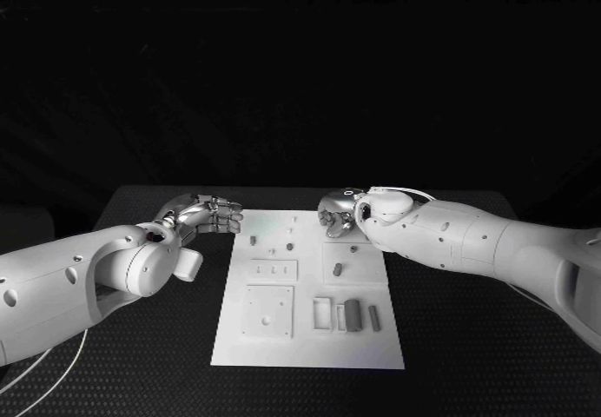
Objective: Assemble the parts on the task board
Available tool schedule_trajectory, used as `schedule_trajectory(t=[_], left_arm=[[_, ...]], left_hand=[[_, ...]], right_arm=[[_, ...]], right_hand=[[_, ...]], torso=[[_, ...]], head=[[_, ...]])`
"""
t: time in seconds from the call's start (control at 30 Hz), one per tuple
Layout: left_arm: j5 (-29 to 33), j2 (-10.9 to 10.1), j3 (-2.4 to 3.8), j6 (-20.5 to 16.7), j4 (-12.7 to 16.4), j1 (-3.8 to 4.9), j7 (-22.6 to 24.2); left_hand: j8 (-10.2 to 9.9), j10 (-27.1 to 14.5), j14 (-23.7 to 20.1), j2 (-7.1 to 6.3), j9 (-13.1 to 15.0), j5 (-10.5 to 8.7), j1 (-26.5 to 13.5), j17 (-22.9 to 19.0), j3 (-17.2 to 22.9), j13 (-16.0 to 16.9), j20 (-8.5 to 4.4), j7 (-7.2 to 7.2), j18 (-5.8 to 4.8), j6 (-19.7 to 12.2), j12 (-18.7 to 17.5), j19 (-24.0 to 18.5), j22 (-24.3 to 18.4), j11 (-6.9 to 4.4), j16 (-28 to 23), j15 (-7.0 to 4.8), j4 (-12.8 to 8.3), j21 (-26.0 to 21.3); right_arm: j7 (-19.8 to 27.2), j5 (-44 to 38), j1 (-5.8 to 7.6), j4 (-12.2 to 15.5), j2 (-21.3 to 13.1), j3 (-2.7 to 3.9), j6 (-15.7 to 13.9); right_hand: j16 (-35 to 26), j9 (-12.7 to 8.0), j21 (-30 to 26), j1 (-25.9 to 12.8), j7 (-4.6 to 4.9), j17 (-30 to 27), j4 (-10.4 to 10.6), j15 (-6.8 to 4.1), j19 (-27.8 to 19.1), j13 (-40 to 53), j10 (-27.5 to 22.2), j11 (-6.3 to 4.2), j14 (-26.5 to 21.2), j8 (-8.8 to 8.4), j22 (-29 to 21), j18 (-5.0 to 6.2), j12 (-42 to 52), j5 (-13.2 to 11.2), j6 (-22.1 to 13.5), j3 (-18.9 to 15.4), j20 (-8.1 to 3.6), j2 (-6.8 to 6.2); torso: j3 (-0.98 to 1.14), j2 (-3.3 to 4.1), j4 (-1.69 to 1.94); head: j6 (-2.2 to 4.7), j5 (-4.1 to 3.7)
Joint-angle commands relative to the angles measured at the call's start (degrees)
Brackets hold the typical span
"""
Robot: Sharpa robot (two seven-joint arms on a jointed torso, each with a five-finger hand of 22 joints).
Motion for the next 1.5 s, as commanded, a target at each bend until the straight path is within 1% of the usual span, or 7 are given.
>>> schedule_trajectory(t=[0.03, 0.33, 0.57, 0.93, 1.07, 1.4, 1.5], left_arm=[[-0.22, 0.04, 0.04, 0.99, 0.05, 0.1, 0.45], [-0.22, -0.28, -0.04, 1.08, 0.06, 0.1, 0.33], [-0.21, -0.33, -0.08, 1.2, 0.07, 0.1, 0.24], [-0.21, -0.57, -0.12, 1.19, 0.11, 0.1, 0.17], [-0.21, -0.63, -0.14, 1.18, 0.11, 0.1, 0.16], [-0.21, -0.74, -0.17, 1.15, 0.2, 0.09, 0.12], [-0.21, -0.77, -0.17, 1.14, 0.22, 0.09, 0.05]], left_hand=[[-0.36, -0.06, 0.18, -0.34, -0.09, -0.36, -0.4, 0.08, -0.32, 0.08, -0.11, 0.17, 0.6, 0.14, -0.25, 0.36, 0.03, 0.16, -0.25, 0.0, 0.15, -0.37], [-0.42, -0.17, 0.15, -0.41, -0.12, -0.48, -0.43, 0.15, -0.34, 0.11, -0.1, 0.14, 0.58, 0.09, -0.37, 0.34, 0.03, 0.21, -0.35, 0.01, 0.14, -0.45], [-0.53, -0.32, 0.1, -0.47, -0.16, -0.59, -0.44, 0.24, -0.34, 0.14, -0.09, 0.12, 0.56, -0.03, -0.52, 0.31, 0.03, 0.29, -0.47, 0.04, 0.12, -0.55], [-0.6, -0.44, 0.08, -0.48, -0.17, -0.66, -0.41, 0.34, -0.31, 0.17, -0.07, 0.08, 0.55, -0.08, -0.66, 0.3, 0.03, 0.35, -0.59, 0.05, 0.11, -0.65], [-0.6, -0.45, 0.09, -0.49, -0.17, -0.69, -0.39, 0.39, -0.3, 0.2, -0.07, 0.06, 0.55, -0.06, -0.69, 0.3, 0.03, 0.36, -0.63, 0.06, 0.1, -0.68], [-0.59, -0.44, 0.13, -0.48, -0.15, -0.72, -0.34, 0.5, -0.27, 0.27, -0.07, -0.01, 0.55, 0.02, -0.75, 0.34, 0.05, 0.36, -0.71, 0.05, 0.08, -0.74], [-0.59, -0.43, 0.13, -0.48, -0.15, -0.72, -0.33, 0.51, -0.27, 0.28, -0.07, -0.01, 0.55, 0.02, -0.75, 0.34, 0.05, 0.36, -0.72, 0.05, 0.08, -0.75]], right_arm=[[-0.46, -1.29, -1.27, 0.59, -0.29, -0.64, 3.22], [-1.4, -2.71, -1.42, 1.49, -0.97, -0.66, 1.45], [-1.63, -3.48, -1.51, 2.61, -1.61, -0.66, 1.05], [-1.96, -4.19, -1.54, 4.73, -2.81, -0.67, 0.31], [-2.17, -4.77, -1.54, 5.06, -3.04, -0.67, 0.06], [-2.85, -7.2, -1.57, 5.37, -3.27, -0.67, -0.5], [-2.93, -7.53, -1.58, 5.58, -3.38, -0.67, -0.56]], right_hand=[[0.32, 0.12, 0.34, 0.32, -0.01, 0.07, -0.11, -0.23, 0.02, 0.2, 0.37, -0.13, -0.13, -0.43, 1.4, 0.83, 0.27, 0.22, 0.59, -0.17, -0.43, -0.32], [0.63, 0.34, 0.85, -0.22, 0.09, 0.04, 0.16, -0.16, -0.37, 0.93, 0.03, -0.06, -0.56, -0.84, 1.35, 0.83, 0.13, 0.25, 0.42, -0.21, -0.37, -1.51], [1.06, 0.56, 1.38, 0.75, 0.18, 0.01, -0.21, -0.12, -0.72, 1.7, -0.31, -0.01, -0.79, -1.35, 1.34, 0.83, -0.02, 0.24, 0.02, 0.27, -0.42, -2.37], [1.29, 0.72, 1.65, 1.13, 0.07, 0.02, -0.21, -0.14, -0.71, 2.03, -0.3, -0.04, -0.72, -1.35, 1.35, 0.83, 0.0, 0.24, 0.2, 0.36, -0.44, -2.37], [1.29, 0.72, 1.65, 1.13, 0.07, 0.02, -0.21, -0.14, -0.71, 2.03, -0.3, -0.04, -0.72, -1.35, 1.35, 0.83, 0.0, 0.24, 0.2, 0.36, -0.44, -2.37], [1.29, 0.72, 1.65, 1.13, 0.07, 0.02, -0.21, -0.14, -0.71, 2.03, -0.3, -0.04, -0.72, -1.35, 1.35, 0.83, 0.0, 0.24, 0.2, 0.36, -0.44, -2.37], [1.29, 0.72, 1.65, 1.13, 0.07, 0.02, -0.21, -0.14, -0.71, 2.03, -0.3, -0.04, -0.72, -1.35, 1.35, 0.83, 0.0, 0.24, 0.2, 0.36, -0.44, -2.37]], torso=[[-0.03, 0.2, 0.07], [-0.03, 0.46, 0.09], [-0.07, 0.61, 0.15], [-0.06, 0.8, 0.19], [-0.04, 0.85, 0.14], [-0.05, 0.96, 0.19], [-0.08, 1.0, 0.24]], head=[[0.02, -0.11], [0.19, -0.09], [0.34, -0.2], [0.54, -0.3], [0.64, -0.35], [0.95, -0.64], [1.03, -0.71]])
